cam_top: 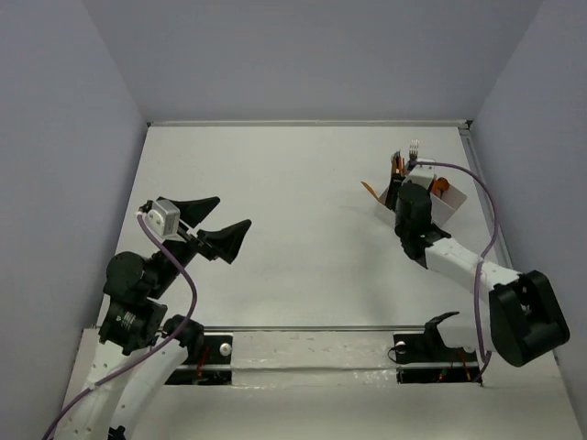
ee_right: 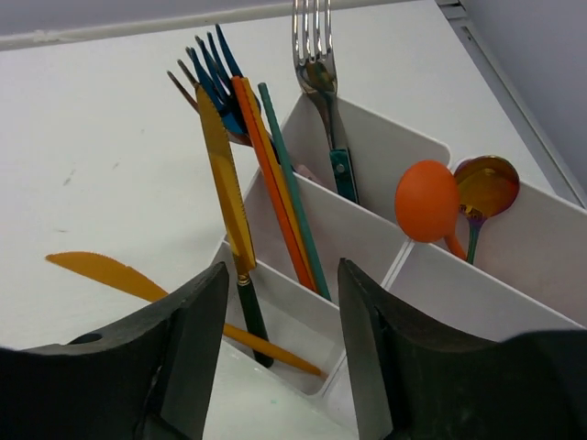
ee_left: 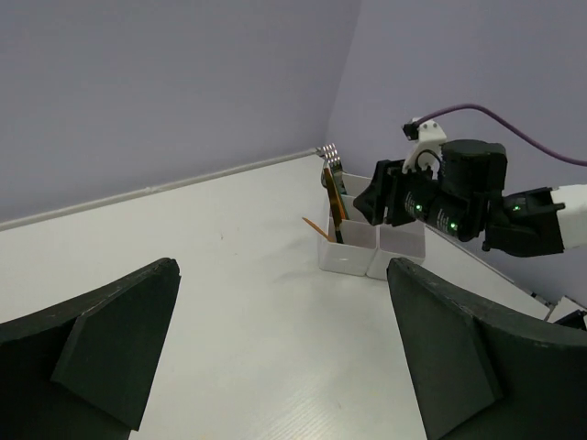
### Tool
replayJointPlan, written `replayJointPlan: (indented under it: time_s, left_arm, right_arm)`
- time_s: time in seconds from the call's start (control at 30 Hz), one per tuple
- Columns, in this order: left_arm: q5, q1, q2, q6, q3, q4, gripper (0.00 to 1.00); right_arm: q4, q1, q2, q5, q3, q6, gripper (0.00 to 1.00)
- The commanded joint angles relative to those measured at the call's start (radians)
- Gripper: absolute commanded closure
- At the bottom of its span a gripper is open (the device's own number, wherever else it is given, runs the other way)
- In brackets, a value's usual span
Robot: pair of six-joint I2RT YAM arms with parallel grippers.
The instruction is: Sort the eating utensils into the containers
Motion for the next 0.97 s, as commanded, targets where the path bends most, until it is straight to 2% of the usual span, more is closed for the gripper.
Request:
replayJointPlan:
  time_s: [0.0,0.03,0.1,0.13,0.17,0.2,0.23,0.3,0.43,0.47,0.53,0.67,0.93]
  left_arm:
    - [0.001,-0.003,-0.003,-0.001,-0.001,0.054,0.01]
    - [0.001,-0.003,-0.003,-0.001,-0.001,0.054,0.01]
    - [-0.005,-0.003,-0.002,-0.001,-0.001,0.053,0.01]
    - [-0.011,-0.003,-0.002,-0.001,-0.001,0.051,0.01]
    - [-0.014,-0.003,0.0,-0.001,-0.001,0.05,0.01]
    - [-0.019,-0.003,0.001,-0.001,-0.001,0.049,0.01]
    - [-0.023,-0.003,0.008,-0.001,0.001,0.048,0.01]
    - [-0.026,-0.003,0.021,-0.001,0.002,0.043,0.01]
    - [-0.037,-0.003,0.038,-0.002,0.007,0.039,0.01]
    - [-0.04,-0.003,0.04,-0.002,0.007,0.037,0.01]
    - [-0.043,-0.003,0.041,-0.001,0.009,0.037,0.01]
    - [-0.056,-0.003,0.043,0.004,0.015,0.037,0.01]
    - [-0.08,0.006,0.06,-0.012,0.035,0.016,0.01]
  right_arm:
    - [-0.102,-0.004,-0.149,-0.101,0.089,0.067,0.39]
    - [-0.154,-0.004,-0.171,-0.129,0.097,0.08,0.35]
    - [-0.198,-0.004,-0.238,-0.216,0.107,0.122,0.2]
    - [-0.262,-0.004,-0.258,-0.242,0.121,0.162,0.06]
    - [-0.293,-0.004,-0.277,-0.274,0.129,0.179,0.03]
    - [-0.329,-0.004,-0.298,-0.339,0.135,0.196,0.04]
    - [-0.398,0.005,-0.335,-0.391,0.144,0.221,0.0]
    - [-0.505,0.005,-0.394,-0.431,0.144,0.245,0.0]
    - [-0.598,0.005,-0.526,-0.558,0.141,0.276,0.0]
    - [-0.627,0.005,-0.618,-0.586,0.147,0.287,0.0]
    - [-0.693,0.005,-0.742,-0.592,0.175,0.308,0.0]
    - [-0.756,0.005,-0.882,-0.582,0.245,0.32,0.0]
    - [-0.721,0.005,-1.01,-0.517,0.166,0.336,0.0]
